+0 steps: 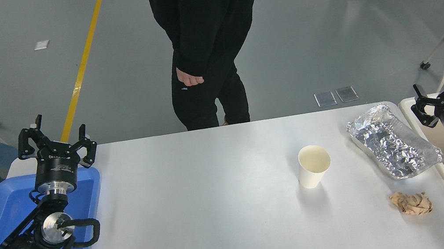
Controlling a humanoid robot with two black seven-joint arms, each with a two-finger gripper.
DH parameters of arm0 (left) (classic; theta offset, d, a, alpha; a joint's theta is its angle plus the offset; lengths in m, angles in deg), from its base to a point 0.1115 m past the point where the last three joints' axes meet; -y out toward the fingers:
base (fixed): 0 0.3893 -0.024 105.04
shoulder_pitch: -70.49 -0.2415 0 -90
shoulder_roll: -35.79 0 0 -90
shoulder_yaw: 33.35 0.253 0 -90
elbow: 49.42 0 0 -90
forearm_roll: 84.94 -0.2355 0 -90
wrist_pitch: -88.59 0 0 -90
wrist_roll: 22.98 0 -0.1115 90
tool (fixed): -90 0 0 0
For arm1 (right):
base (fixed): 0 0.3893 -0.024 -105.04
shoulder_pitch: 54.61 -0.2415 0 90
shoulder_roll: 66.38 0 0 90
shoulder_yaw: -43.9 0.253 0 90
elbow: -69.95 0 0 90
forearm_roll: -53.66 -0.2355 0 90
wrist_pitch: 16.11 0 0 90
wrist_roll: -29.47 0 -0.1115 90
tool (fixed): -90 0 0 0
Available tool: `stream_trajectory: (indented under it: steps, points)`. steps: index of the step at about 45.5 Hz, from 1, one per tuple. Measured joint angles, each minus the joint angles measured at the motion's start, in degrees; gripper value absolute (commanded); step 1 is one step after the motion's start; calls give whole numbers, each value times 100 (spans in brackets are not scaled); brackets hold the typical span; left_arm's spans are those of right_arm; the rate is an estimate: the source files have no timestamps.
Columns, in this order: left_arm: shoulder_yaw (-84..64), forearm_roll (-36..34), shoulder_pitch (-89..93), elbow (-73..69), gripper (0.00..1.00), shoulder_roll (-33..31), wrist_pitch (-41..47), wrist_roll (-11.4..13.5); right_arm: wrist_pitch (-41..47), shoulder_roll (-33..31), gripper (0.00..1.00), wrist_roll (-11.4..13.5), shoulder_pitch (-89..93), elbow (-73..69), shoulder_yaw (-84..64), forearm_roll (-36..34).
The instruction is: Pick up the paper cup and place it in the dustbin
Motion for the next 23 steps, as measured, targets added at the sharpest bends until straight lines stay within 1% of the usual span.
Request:
stream_trajectory:
  steps: [23]
  points:
    - [0, -1, 0, -2, 99, -8, 21, 3, -36, 6, 100, 0, 42, 4, 17, -19]
